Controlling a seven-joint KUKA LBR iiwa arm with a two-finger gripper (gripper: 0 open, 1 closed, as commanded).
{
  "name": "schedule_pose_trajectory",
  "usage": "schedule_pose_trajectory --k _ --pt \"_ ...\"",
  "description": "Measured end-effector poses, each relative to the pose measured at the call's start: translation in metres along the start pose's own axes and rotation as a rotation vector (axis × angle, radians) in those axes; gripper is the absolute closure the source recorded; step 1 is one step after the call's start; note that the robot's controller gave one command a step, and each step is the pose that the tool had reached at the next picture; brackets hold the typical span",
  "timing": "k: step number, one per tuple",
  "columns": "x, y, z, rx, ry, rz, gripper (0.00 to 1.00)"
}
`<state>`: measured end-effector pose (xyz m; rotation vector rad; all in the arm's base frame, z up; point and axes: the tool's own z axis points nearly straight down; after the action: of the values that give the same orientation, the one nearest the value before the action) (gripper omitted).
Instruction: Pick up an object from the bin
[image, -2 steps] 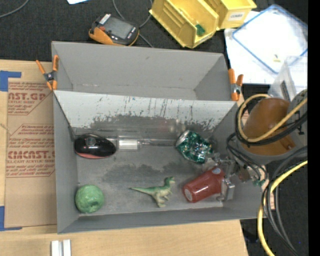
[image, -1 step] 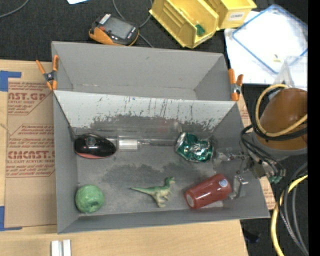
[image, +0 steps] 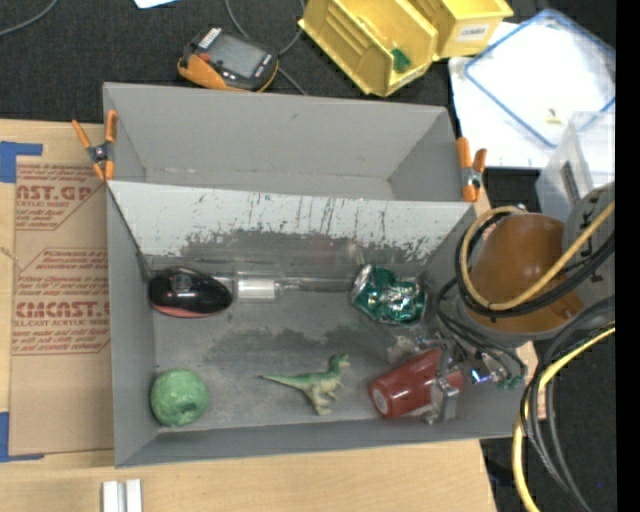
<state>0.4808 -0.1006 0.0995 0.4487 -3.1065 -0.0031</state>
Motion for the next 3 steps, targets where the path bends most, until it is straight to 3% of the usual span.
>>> schedule_pose_trajectory --k 1,2,3 --pt "0.0013 -0.0294 0.0276 0.019 -0.029 -0.164 0.00" --pt "0.0036 -0.0194 0.0287 0.003 -0.009 -0.053 1.00" --pt "0.0036 -0.0194 0.0287 0.003 -0.009 -0.053 1.00"
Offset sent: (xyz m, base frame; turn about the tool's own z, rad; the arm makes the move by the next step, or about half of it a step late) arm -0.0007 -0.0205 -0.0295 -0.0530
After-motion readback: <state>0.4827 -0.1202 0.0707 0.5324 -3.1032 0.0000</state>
